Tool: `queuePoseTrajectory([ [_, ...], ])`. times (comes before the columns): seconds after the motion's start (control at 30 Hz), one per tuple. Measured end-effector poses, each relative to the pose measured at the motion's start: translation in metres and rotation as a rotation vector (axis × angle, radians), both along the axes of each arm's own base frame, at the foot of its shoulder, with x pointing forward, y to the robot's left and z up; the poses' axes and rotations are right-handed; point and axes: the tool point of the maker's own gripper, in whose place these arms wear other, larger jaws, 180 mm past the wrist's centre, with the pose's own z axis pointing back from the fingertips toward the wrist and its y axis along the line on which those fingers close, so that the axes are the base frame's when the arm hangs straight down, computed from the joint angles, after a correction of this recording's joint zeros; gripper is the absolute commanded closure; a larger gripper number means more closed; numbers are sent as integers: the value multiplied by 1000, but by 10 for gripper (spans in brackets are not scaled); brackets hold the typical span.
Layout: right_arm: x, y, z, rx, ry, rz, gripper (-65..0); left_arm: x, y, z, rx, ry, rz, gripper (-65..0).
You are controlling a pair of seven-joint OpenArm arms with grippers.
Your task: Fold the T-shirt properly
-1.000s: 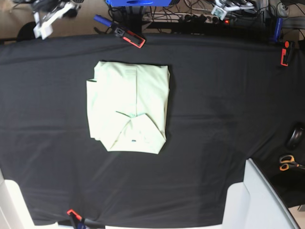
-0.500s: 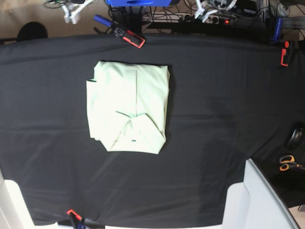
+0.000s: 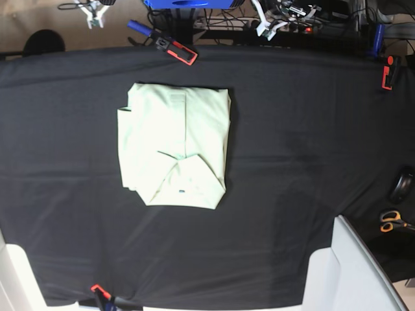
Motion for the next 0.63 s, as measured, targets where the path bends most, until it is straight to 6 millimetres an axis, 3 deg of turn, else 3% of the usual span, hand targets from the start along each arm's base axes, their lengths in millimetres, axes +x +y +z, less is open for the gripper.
queuePoseTrajectory([
  [0.1,-16,-16,3,-24,39,4,-1,16,-8,2,-22,-83,-8,0],
  [0.23,-10,-19,2,-28,27,5,-1,20,-11,2,-36,-105,-40,0],
  [0.33,-3,-10,1,-15,12,3,-1,14,-11,2,-31,-84,-43,0],
  [0.63,-14,-11,2,-15,31,2,-1,-8,-33,2,-66,-51,-35,0],
])
